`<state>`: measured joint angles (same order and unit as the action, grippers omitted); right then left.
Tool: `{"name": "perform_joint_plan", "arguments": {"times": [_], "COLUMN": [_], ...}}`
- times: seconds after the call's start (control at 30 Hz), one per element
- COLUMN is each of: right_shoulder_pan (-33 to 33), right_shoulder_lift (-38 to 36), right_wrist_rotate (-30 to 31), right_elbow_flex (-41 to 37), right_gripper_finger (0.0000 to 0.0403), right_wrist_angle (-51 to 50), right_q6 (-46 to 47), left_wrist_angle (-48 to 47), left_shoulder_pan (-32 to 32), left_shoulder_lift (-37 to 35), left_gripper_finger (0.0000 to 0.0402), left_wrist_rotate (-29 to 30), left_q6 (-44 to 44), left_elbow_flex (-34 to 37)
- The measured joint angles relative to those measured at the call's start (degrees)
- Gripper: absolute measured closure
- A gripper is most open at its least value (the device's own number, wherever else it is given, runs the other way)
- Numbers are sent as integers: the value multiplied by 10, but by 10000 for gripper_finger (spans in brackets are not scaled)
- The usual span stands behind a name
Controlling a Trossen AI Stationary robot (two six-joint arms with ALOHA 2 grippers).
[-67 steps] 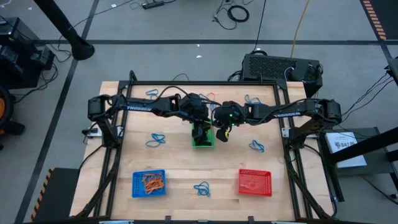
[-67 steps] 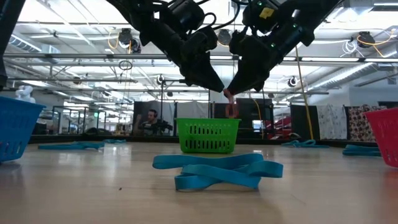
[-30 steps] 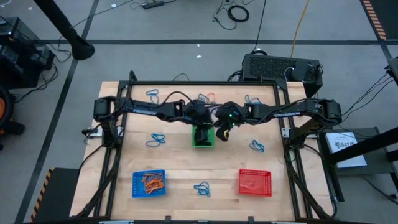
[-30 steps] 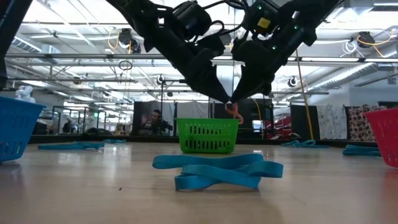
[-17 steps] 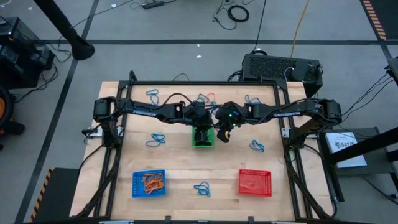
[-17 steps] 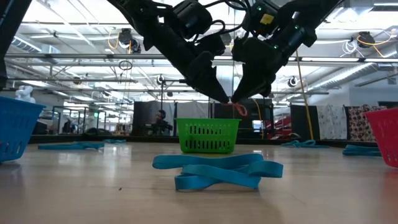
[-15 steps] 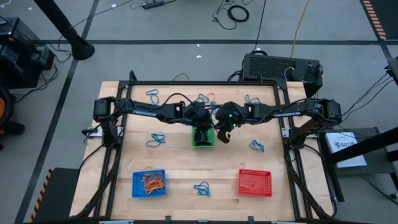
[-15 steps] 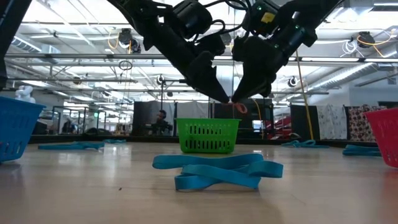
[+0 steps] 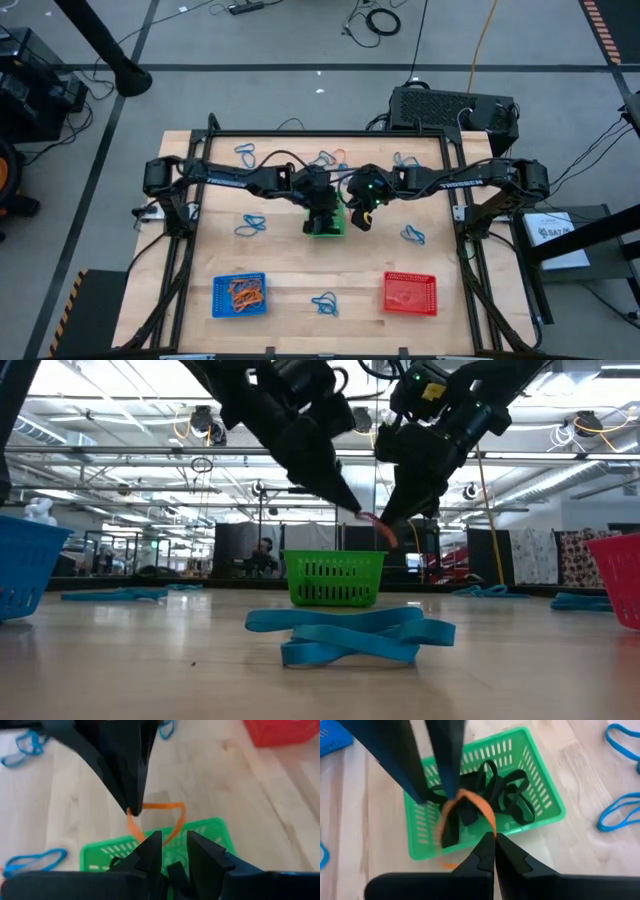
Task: Sort rubber bands into baskets
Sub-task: Put the orange rubber band into the blue bin
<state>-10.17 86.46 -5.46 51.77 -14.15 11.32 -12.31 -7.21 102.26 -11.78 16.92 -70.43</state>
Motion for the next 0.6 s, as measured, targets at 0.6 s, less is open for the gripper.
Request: {"name": "perform_joint_plan", "arguments": {"times": [0.6], "right_shoulder_pan": [2], "right_shoulder_lift": [0], "right_wrist_rotate": [10], "right_elbow_flex": [0], "right_gripper_finger": [403], "right_wrist_angle": [15], "right_q6": [-5], "left_wrist_angle": [59], "left_shoulder_pan": [1], "left_shoulder_lift": [32], "left_gripper_finger": [302], "left_wrist_rotate": [20], "left_q6": [-43], "left_elbow_flex": [-1]}}
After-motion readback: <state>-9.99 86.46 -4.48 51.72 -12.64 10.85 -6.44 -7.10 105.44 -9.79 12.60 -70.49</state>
